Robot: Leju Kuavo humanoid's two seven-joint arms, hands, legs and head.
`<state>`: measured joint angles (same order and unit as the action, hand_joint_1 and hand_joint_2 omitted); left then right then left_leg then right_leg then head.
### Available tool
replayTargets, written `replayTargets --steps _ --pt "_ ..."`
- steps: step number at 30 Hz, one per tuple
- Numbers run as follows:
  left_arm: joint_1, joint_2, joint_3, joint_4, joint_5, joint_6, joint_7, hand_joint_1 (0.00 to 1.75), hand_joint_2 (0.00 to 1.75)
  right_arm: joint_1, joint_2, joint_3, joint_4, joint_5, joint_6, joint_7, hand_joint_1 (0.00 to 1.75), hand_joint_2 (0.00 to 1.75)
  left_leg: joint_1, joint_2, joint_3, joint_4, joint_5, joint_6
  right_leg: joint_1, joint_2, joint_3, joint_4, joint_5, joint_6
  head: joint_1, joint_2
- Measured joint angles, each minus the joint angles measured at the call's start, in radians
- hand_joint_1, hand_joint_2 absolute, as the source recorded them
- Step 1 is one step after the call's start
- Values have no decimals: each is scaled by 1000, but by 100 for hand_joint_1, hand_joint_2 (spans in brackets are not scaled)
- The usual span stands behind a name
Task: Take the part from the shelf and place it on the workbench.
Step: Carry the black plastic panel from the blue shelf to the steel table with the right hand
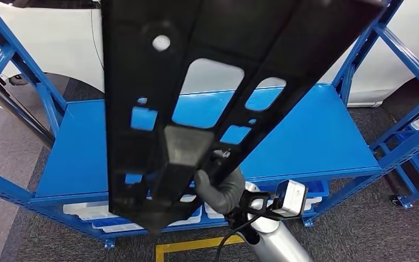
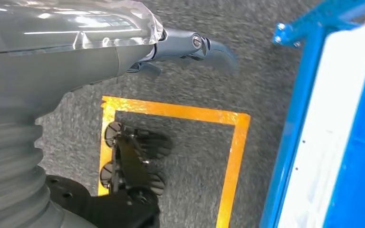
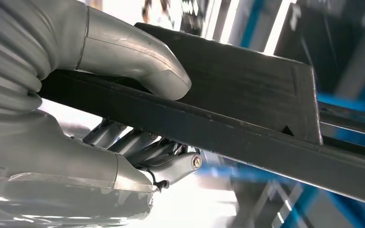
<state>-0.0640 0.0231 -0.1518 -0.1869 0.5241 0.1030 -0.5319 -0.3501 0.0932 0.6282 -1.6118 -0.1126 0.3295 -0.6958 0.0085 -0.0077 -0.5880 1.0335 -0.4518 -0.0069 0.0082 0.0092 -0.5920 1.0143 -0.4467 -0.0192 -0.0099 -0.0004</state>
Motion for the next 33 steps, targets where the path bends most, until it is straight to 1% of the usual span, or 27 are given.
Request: replayTargets --steps 2,3,4,5,6,8,9,10,11,12,13,14,15,16,17,19,20,21,23,24,25,26,27,29,30,31,33 --pt "0 2 0 0 -4 -9 -10 0 175 12 -5 43 6 21 7 0 175 175 -4 -1 6 -17 1 9 1 0 -1 0 1 9 0 0" --pt "1 2 0 0 -4 -14 -14 0 175 21 -8 61 10 32 8 0 175 175 -2 -1 7 -20 4 14 1 0 -1 0 0 14 0 0" --pt "2 3 0 0 -4 -18 -17 0 175 31 -11 77 12 41 8 0 175 175 0 0 9 -24 6 20 0 -1 -2 6 -7 20 0 0" --pt "3 3 0 0 -5 -20 -19 0 175 38 -14 90 14 50 7 0 175 175 2 0 10 -27 9 25 -1 -1 -11 28 -24 25 0 0" --pt "3 4 0 0 -4 -20 -20 0 175 46 -18 101 15 56 6 0 175 175 5 2 11 -30 12 30 -2 -2 -29 71 -52 30 0 0" --pt "5 6 0 0 -3 -19 -18 0 175 58 -26 116 19 61 4 0 175 175 4 4 7 -29 16 34 -8 -3 -87 202 -122 38 0 0" --pt "6 7 1 0 -3 -17 -12 0 175 64 -31 121 22 60 5 0 175 175 3 6 5 -27 17 35 -11 -3 -112 260 -145 40 0 0" --pt "8 8 1 0 -2 -14 -5 0 175 68 -35 124 26 58 7 0 175 175 3 6 2 -25 18 35 -13 -4 -122 285 -149 42 0 0" --pt "9 8 1 0 -2 -10 4 0 175 71 -38 126 29 54 11 0 175 175 3 6 -1 -22 18 34 -15 -4 -111 270 -133 43 0 0" --pt "11 8 1 0 -2 -5 13 0 175 72 -41 127 31 49 15 0 175 175 3 6 -3 -19 19 33 -16 -4 -80 216 -103 42 0 0" --pt "11 8 1 0 -2 -1 21 0 175 72 -43 127 32 44 21 0 175 175 3 5 -5 -16 19 32 -17 -4 -38 140 -72 39 0 0" --pt "12 8 1 0 -2 3 31 0 175 71 -45 127 32 38 26 0 175 175 1 4 -7 -14 20 29 -15 -4 -2 74 -48 36 0 0" --pt "12 8 1 0 -2 7 42 0 175 70 -46 127 33 32 31 0 175 175 0 4 -9 -13 22 24 -13 -4 20 30 -33 32 0 0" --pt "12 8 1 0 -3 12 55 0 175 70 -47 127 34 28 35 0 175 175 0 3 -11 -12 24 19 -10 -3 28 9 -28 28 0 0" --pt "12 8 1 1 -4 19 67 0 175 69 -48 127 36 24 39 0 175 175 0 3 -13 -13 28 12 -7 -3 26 8 -24 24 0 0" --pt "12 8 0 2 -7 35 93 0 175 69 -50 127 40 19 46 0 175 175 2 2 -15 -14 31 -1 -8 -4 21 1 -12 12 0 0" --pt "13 8 0 2 -10 43 105 0 175 69 -50 127 41 18 51 0 175 175 3 2 -21 -2 17 -6 -10 -6 18 -4 -4 4 0 0" --pt "13 7 0 2 -12 51 117 0 175 69 -50 127 41 17 54 -1 175 175 3 2 -33 28 -12 -9 -12 -8 14 -10 5 -3 0 0" --pt "14 6 0 3 -16 61 135 0 175 70 -51 127 42 16 59 -1 175 175 5 3 -74 145 -100 -14 -11 -11 -3 -14 21 -11 0 0" --pt "15 6 0 3 -19 65 142 0 175 71 -51 127 42 17 60 -1 175 175 6 2 -93 211 -138 -16 -9 -11 -13 -13 28 -11 0 0" --pt "15 6 0 3 -21 68 148 0 175 72 -51 127 43 18 61 -1 175 175 6 3 -101 255 -160 -18 -8 -11 -24 -12 36 -11 0 0" --pt "16 6 -1 3 -23 71 152 0 175 73 -50 127 43 20 61 -1 175 175 7 3 -89 261 -163 -19 -7 -11 -35 -11 45 -10 0 0" --pt "16 6 -1 3 -25 73 156 0 175 74 -50 126 42 21 62 -1 175 175 7 3 -57 227 -149 -18 -6 -11 -45 -9 52 -8 0 0" --pt "13 7 -2 3 -30 73 160 0 175 76 -50 121 36 23 62 -1 175 175 8 2 45 78 -107 -15 -5 -10 -62 -3 65 -1 0 0" --pt "10 7 -2 3 -33 72 161 0 175 76 -49 118 31 24 61 -1 175 175 7 1 82 17 -93 -11 -3 -10 -67 1 70 4 0 0" --pt "8 7 -2 3 -35 71 162 0 175 76 -47 115 26 24 61 -2 175 175 5 -1 103 -20 -86 -5 -2 -10 -71 3 76 9 0 0" --pt "8 8 -3 3 -39 70 165 0 175 78 -45 110 19 25 62 -2 175 175 -1 -4 101 -29 -74 10 -3 -10 -73 0 91 22 0 0"
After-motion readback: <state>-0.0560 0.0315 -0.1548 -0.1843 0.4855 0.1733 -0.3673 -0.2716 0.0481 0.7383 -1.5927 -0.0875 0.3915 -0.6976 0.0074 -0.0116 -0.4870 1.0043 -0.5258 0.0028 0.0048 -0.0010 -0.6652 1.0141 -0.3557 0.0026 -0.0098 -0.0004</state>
